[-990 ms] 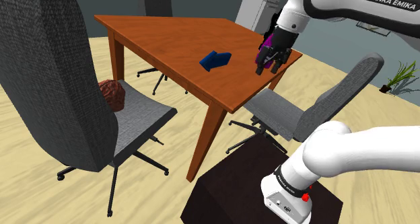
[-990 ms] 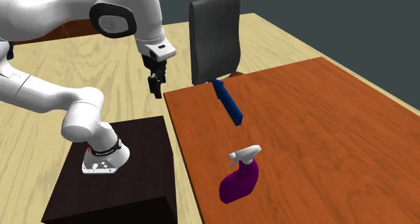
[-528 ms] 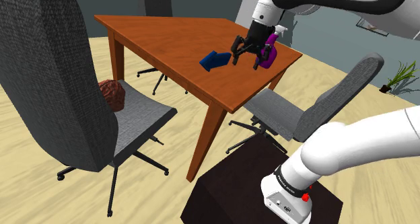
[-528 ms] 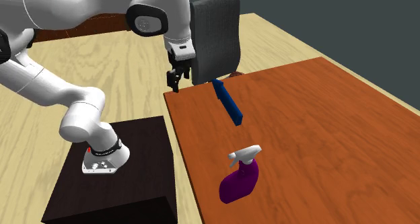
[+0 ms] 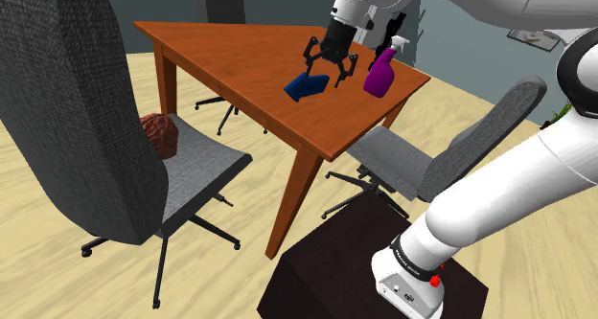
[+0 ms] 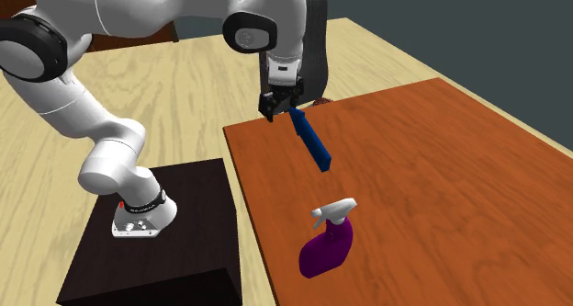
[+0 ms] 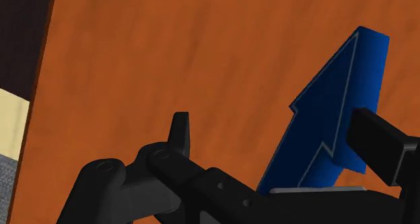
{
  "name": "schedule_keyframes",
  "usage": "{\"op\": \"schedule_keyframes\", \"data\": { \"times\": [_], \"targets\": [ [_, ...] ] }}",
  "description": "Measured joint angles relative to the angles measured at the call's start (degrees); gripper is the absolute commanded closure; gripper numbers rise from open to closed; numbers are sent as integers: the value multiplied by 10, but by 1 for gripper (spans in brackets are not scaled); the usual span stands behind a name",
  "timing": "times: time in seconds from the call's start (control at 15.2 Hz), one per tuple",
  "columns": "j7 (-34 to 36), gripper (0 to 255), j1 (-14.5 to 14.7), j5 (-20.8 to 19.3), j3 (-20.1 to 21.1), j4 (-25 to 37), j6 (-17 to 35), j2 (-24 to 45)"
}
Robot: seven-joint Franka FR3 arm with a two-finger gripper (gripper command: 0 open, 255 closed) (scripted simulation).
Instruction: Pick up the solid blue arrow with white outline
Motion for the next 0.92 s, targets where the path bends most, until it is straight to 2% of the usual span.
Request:
{"op": "schedule_keyframes", "data": {
  "times": [0.26, 0.4, 0.86, 0.92],
  "targets": [
    [109, 0, -16, 9, -5, 79, 10, 85],
    [143, 0, -22, 12, -10, 100, 17, 112],
    [151, 0, -22, 15, -10, 65, 64, 123],
    [150, 255, -23, 15, -10, 63, 67, 123]
  ]
}}
